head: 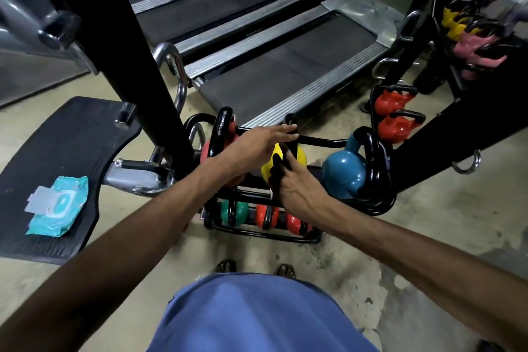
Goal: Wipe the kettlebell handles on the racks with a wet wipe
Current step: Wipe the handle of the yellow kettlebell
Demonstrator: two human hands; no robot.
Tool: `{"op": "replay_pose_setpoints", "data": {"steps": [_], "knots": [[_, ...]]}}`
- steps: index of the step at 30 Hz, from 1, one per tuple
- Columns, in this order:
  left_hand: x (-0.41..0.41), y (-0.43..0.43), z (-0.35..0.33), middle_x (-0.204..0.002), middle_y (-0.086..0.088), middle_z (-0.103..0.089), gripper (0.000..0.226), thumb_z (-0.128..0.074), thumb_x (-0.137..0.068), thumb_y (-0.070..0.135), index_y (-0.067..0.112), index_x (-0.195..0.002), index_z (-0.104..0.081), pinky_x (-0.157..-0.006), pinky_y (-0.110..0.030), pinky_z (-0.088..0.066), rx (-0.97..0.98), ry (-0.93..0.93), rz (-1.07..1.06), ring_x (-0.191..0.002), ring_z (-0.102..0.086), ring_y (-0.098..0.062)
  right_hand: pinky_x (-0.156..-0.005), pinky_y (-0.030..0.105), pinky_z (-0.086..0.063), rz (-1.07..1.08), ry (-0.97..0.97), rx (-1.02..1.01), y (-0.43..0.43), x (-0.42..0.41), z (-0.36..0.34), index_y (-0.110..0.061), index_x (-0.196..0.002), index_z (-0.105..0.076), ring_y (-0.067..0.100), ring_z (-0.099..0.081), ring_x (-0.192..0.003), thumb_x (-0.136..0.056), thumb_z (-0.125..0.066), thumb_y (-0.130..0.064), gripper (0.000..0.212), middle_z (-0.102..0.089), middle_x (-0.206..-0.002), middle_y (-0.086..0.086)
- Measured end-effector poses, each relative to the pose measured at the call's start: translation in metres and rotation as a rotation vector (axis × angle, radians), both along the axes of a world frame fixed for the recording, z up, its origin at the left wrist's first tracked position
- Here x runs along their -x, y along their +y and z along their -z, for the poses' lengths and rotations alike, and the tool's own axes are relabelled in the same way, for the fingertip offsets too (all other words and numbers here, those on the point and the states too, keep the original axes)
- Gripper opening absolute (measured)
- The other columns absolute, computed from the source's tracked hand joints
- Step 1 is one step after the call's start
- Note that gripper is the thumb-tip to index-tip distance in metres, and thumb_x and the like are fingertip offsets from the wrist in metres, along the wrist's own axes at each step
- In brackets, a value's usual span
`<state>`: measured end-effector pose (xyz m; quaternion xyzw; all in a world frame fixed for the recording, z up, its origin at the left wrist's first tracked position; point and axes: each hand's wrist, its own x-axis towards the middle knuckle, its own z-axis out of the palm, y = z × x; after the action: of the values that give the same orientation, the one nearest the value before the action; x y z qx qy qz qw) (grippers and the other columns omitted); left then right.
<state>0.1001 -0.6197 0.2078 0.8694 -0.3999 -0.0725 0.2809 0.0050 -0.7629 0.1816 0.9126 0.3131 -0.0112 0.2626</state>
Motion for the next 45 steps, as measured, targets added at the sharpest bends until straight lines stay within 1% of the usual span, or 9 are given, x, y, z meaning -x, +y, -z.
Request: {"op": "replay_pose_setpoints", "data": {"steps": [4, 8, 13, 22, 27, 32, 35, 40, 45], "knots": [[0.004, -0.002, -0.005, -0.155, 0.002, -0.049, 0.059, -0.047, -0.090, -0.011, 0.015, -0.141, -0.062, -0.110, -0.040, -0.047, -0.021, -0.021, 0.011, -0.138, -0.054, -0.020, -0.119, 0.067, -0.004, -0.102, -0.031, 0.038, -0.005, 0.003, -0.006, -0.003, -0.108, -0.075, 0.042, -0.050, -0.121, -0.092, -0.051, -0.015, 0.031, -0.071, -0.099, 0.019], [0.005, 0.000, -0.004, -0.157, 0.005, -0.047, 0.066, -0.046, -0.086, -0.013, 0.018, -0.142, -0.061, -0.104, -0.043, -0.051, -0.028, -0.015, 0.008, -0.137, -0.054, -0.019, -0.112, 0.055, -0.031, -0.302, -0.069, -0.070, -0.023, 0.018, -0.006, -0.007, -0.092, -0.076, 0.037, -0.052, -0.114, -0.089, -0.047, -0.007, 0.029, -0.070, -0.104, 0.014], [0.007, 0.000, -0.003, -0.159, 0.004, -0.044, 0.063, -0.047, -0.090, -0.011, 0.017, -0.145, -0.058, -0.107, -0.040, -0.050, 0.001, 0.002, -0.002, -0.141, -0.050, -0.017, -0.086, 0.045, -0.050, -0.275, -0.260, -0.475, -0.041, 0.028, 0.014, -0.006, -0.093, -0.068, 0.030, -0.058, -0.089, -0.101, -0.036, 0.003, 0.035, -0.060, -0.099, 0.013], [0.059, 0.020, 0.023, -0.168, 0.012, -0.024, 0.063, -0.058, -0.096, 0.005, 0.020, -0.156, -0.042, -0.100, -0.040, -0.054, 0.069, 0.040, -0.012, -0.137, -0.054, -0.018, -0.089, 0.031, -0.051, 0.540, -0.149, -1.432, -0.014, 0.052, 0.053, -0.006, -0.112, -0.066, 0.020, -0.061, -0.104, -0.093, -0.059, -0.003, 0.020, -0.061, -0.109, 0.005], [0.098, 0.024, 0.034, -0.171, 0.005, -0.018, 0.068, -0.060, -0.095, 0.011, 0.013, -0.158, -0.035, -0.110, -0.041, -0.047, 0.041, 0.025, -0.037, -0.143, -0.047, -0.024, -0.098, 0.020, -0.045, 0.848, 0.023, -1.656, -0.021, 0.045, 0.050, -0.022, -0.126, -0.063, 0.009, -0.056, -0.114, -0.093, -0.059, -0.003, 0.038, -0.062, -0.119, -0.005], [0.119, 0.015, 0.038, -0.172, 0.002, -0.013, 0.074, -0.064, -0.094, 0.017, 0.013, -0.160, -0.031, -0.117, -0.033, -0.039, 0.008, 0.009, -0.092, -0.148, -0.039, -0.021, -0.073, 0.035, -0.050, 0.895, 0.487, -1.993, -0.024, 0.017, 0.035, -0.006, -0.107, -0.070, 0.030, -0.061, -0.086, -0.100, -0.045, -0.009, 0.026, -0.064, -0.100, 0.036], [0.125, 0.012, 0.039, -0.171, -0.003, -0.015, 0.075, -0.063, -0.093, 0.016, 0.011, -0.160, -0.030, -0.124, -0.028, -0.025, -0.036, -0.046, -0.060, -0.153, -0.029, -0.018, -0.075, 0.035, -0.052, 1.085, 0.644, -2.257, -0.028, -0.008, 0.026, 0.008, -0.110, -0.066, 0.035, -0.060, -0.091, -0.102, -0.046, -0.008, 0.027, -0.060, -0.115, 0.043], [0.130, 0.012, 0.041, -0.171, -0.009, -0.014, 0.068, -0.050, -0.096, 0.022, 0.006, -0.159, -0.030, -0.127, -0.034, -0.019, -0.098, -0.089, -0.013, -0.158, -0.015, -0.016, -0.063, 0.027, -0.060, 1.225, 0.689, -2.369, -0.021, -0.034, 0.017, 0.007, -0.105, -0.067, 0.024, -0.073, -0.073, -0.096, -0.050, 0.002, 0.019, -0.074, -0.089, 0.018], [0.131, 0.012, 0.041, -0.171, -0.009, -0.012, 0.071, -0.057, -0.096, 0.020, 0.006, -0.159, -0.028, -0.128, -0.035, -0.019, -0.103, -0.083, -0.024, -0.158, -0.013, -0.016, -0.072, 0.036, -0.063, 1.380, 0.597, -2.441, -0.021, -0.070, 0.022, 0.017, -0.120, -0.064, 0.035, -0.074, -0.088, -0.088, -0.053, 0.000, 0.038, -0.069, -0.112, 0.030]]}}
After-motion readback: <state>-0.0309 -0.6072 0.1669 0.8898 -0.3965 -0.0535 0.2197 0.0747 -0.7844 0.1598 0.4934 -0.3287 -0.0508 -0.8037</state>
